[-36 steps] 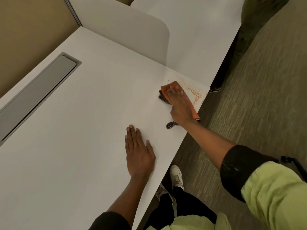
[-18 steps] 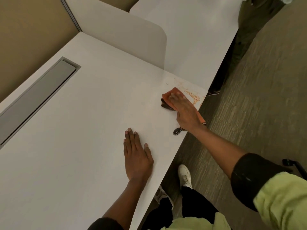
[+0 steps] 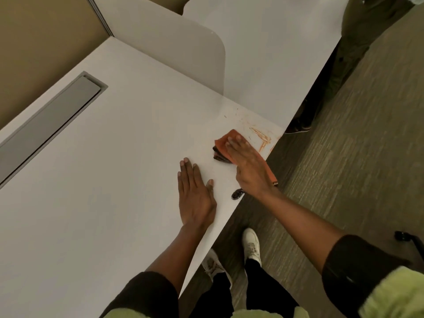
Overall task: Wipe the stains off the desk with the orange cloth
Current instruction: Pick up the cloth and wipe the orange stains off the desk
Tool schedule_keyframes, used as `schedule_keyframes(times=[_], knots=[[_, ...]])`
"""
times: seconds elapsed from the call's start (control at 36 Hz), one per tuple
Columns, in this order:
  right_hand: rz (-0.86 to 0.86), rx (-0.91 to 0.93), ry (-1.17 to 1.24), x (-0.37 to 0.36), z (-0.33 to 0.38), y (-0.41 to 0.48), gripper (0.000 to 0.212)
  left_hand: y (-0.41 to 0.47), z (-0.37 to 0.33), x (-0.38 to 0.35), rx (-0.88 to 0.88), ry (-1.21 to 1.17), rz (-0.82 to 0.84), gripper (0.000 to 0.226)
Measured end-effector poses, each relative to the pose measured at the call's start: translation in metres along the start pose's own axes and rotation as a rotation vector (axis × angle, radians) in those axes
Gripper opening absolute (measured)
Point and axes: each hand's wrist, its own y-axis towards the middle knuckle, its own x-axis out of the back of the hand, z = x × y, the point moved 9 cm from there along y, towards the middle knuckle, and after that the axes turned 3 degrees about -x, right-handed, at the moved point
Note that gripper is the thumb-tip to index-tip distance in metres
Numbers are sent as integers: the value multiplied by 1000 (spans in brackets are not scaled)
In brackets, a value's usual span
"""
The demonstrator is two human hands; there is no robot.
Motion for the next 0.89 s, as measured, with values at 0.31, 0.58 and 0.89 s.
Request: schedule_keyframes(times=[0.31,0.58,0.89], knots=[[89,211,-127,-43,43,21,79,3,4,-3,49,-14,-31,65],[-61,-309,-233,-14,17,109,64,3,6,-4,57,9,-24,67],[-7,-268,-303,-29,25,113,65,2,4,-2,61,4,-27,66]])
